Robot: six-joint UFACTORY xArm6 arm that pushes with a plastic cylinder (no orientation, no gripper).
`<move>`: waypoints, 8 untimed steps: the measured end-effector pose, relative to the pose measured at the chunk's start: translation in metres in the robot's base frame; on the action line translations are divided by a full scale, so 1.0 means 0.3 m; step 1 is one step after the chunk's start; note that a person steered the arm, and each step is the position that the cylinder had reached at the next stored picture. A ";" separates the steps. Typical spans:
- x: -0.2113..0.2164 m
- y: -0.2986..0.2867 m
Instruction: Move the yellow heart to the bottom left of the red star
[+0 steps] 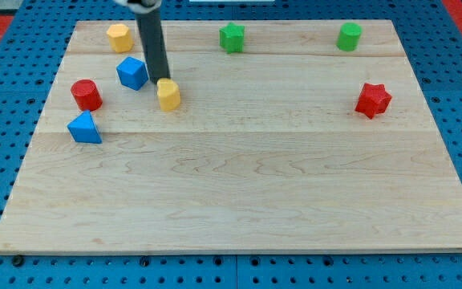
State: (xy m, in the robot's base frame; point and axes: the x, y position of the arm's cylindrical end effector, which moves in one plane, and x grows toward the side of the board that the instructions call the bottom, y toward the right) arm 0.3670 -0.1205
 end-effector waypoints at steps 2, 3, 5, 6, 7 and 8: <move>0.154 0.171; 0.061 -0.035; 0.353 0.763; 0.264 0.718; 0.342 0.798; 0.529 0.839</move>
State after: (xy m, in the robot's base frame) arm 0.5258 0.1313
